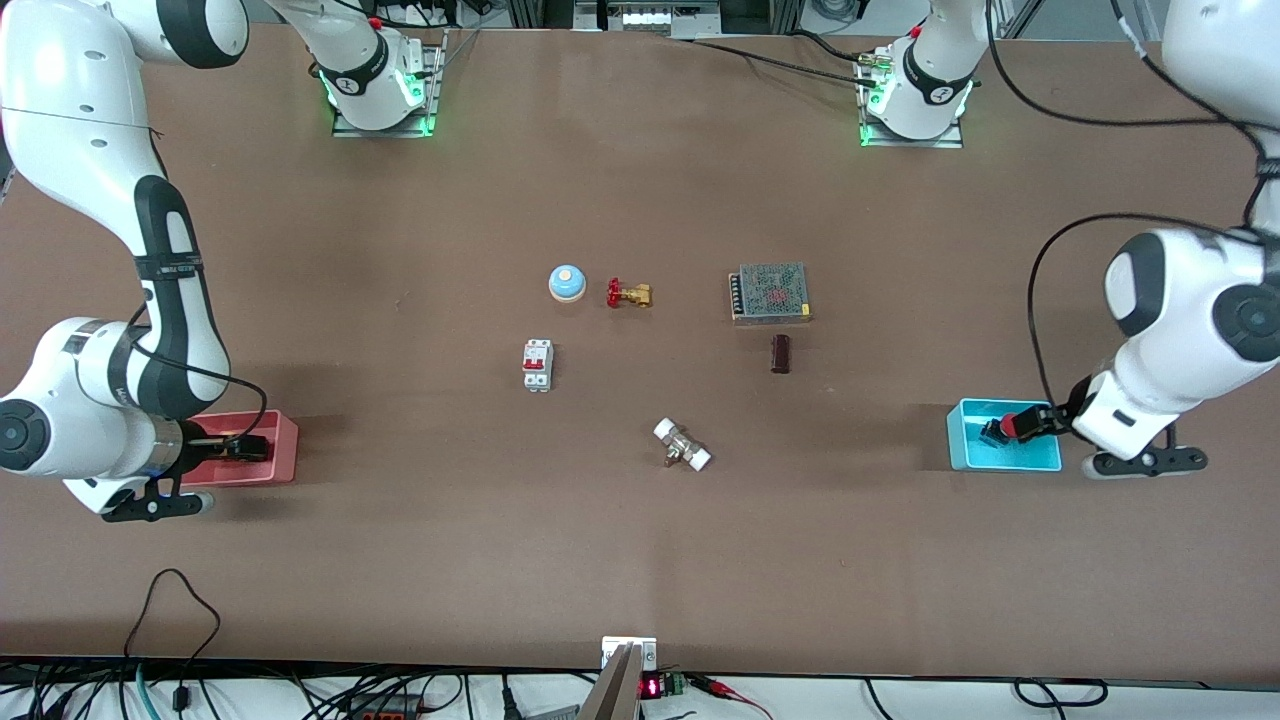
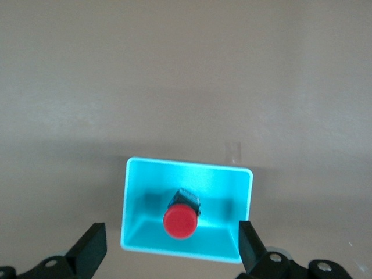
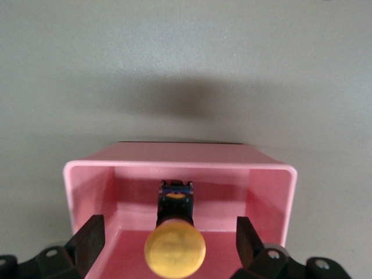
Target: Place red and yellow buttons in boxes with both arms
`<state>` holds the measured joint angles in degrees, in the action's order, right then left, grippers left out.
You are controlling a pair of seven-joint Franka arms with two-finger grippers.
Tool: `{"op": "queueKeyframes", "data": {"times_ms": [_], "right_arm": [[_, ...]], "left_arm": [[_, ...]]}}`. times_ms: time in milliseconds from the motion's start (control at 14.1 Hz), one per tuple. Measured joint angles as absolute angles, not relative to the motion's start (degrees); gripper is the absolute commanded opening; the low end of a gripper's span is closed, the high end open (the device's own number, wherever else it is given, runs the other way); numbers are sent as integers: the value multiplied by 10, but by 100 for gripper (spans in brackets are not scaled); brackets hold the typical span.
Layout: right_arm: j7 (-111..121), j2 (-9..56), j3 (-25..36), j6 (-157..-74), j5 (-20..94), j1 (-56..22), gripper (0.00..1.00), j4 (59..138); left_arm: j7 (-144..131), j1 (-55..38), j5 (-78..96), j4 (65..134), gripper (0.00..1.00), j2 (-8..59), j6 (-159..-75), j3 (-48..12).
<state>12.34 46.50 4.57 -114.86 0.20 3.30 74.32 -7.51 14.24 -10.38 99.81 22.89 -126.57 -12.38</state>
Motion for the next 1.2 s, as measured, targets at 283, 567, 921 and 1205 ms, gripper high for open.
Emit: {"op": "queueKeyframes", "data": {"times_ms": [283, 567, 921, 1205], "right_arm": [[123, 408, 43, -1084, 5, 32, 100, 729], [123, 320, 32, -997, 59, 28, 100, 725], [63, 218, 28, -902, 62, -10, 100, 726], [36, 150, 30, -856, 29, -21, 100, 747]], "left_arm": [[-75, 142, -90, 998, 100, 160, -1198, -133], [-75, 142, -68, 999, 100, 100, -1148, -135], [-75, 142, -37, 999, 100, 50, -1107, -135], [-75, 142, -23, 999, 100, 19, -1080, -135]]}}
